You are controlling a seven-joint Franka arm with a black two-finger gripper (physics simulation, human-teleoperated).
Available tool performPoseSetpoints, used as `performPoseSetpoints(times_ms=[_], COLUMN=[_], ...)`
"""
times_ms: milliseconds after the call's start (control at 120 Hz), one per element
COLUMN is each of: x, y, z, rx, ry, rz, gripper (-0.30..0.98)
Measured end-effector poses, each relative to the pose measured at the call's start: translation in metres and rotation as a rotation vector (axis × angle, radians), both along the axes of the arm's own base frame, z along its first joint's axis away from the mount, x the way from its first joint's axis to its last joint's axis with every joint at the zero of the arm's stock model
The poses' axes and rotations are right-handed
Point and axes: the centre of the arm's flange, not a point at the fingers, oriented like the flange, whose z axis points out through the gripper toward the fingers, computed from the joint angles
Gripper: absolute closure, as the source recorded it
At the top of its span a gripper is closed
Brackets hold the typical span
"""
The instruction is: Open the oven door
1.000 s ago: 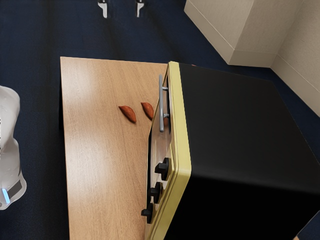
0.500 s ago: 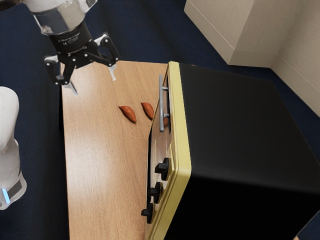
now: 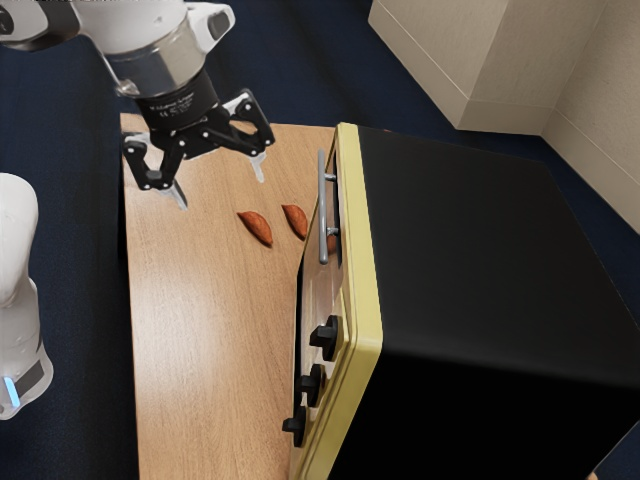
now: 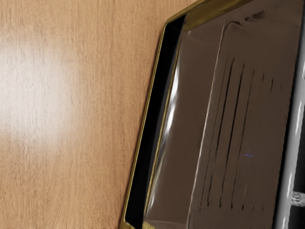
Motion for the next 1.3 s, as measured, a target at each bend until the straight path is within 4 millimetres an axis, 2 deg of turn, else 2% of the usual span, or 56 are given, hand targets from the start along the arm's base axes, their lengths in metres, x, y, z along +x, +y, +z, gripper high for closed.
performPoseSetpoints(times_ms=[258,408,567,1000,1300], x=[0.015,0.033,0.045,0.067,0.1], y=[-0.002,0.004,0.0,0.008,0.023], z=[-0.003,-0.008,-0.016,-0.024,-0.036], rx=[-0.007,-0.014,-0.016,-0.033,-0.041], ry=[-0.009,0.007,0.021,0.04,0.075], rz=[-0.016,0.0,-0.005,0.016,0.048], gripper=[0.0,0.0,0.0,0.0,0.0])
